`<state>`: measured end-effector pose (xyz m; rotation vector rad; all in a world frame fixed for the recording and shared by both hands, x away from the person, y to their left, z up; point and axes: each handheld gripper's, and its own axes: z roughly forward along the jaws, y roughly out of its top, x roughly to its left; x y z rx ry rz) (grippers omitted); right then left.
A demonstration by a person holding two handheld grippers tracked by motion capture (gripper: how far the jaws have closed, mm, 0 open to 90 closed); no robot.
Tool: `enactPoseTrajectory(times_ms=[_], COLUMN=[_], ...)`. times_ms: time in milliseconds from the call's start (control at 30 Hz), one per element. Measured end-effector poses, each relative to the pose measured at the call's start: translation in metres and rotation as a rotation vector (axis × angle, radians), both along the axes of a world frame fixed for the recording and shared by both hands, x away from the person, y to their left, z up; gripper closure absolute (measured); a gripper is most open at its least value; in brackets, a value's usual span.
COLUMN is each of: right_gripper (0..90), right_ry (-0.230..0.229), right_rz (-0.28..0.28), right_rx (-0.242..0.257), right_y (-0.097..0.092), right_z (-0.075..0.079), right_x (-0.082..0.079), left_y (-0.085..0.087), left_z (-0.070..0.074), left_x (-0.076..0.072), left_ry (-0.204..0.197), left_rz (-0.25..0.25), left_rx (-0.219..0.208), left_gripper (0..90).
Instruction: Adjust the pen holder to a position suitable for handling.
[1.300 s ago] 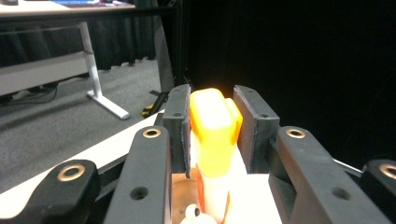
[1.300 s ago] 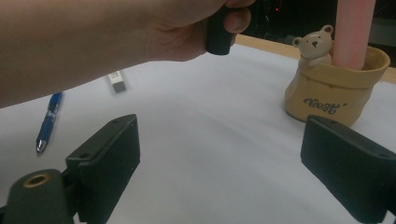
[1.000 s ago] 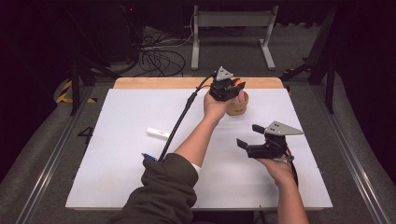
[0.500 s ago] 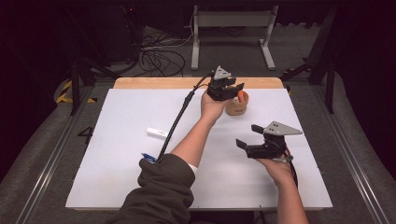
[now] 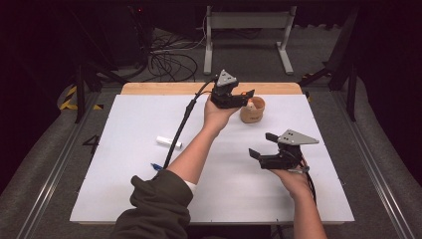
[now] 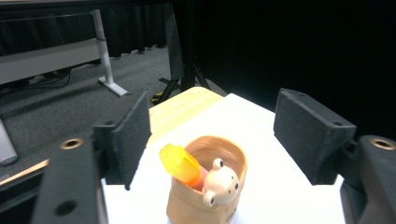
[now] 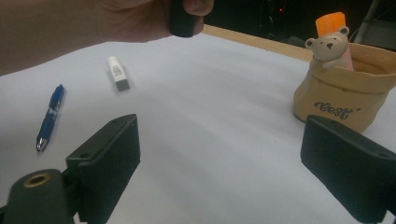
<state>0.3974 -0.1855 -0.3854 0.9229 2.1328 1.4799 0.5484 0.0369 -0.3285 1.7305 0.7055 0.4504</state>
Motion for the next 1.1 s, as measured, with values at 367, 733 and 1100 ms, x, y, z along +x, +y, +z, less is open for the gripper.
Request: enactPoseTrajectory(times_ms=[367,733,1100], right_gripper=[11.3,8.9,8.2], right_ry=[-0.017,-0.026,-0.041], right_rz=[0.015,0.005,0.019], right_rx=[-0.007,-0.001,-0.004], right_y=[0.009,0.013,0.021], right_z=[0.0,0.002,0.005], right_x=[0.0,-0.001,-0.004], left_y=[0.029,0.054,0.084], left_z=[0.009,0.022,0.02], left_x=[-0.032,-0.061,-0.09], left_ry=[-0.022,-0.041,-0.083], left_rz=[-0.032,-0.056,-0.041], left_rx=[0.0,-0.042,-0.006], left_gripper=[16.2,11.5,10.0])
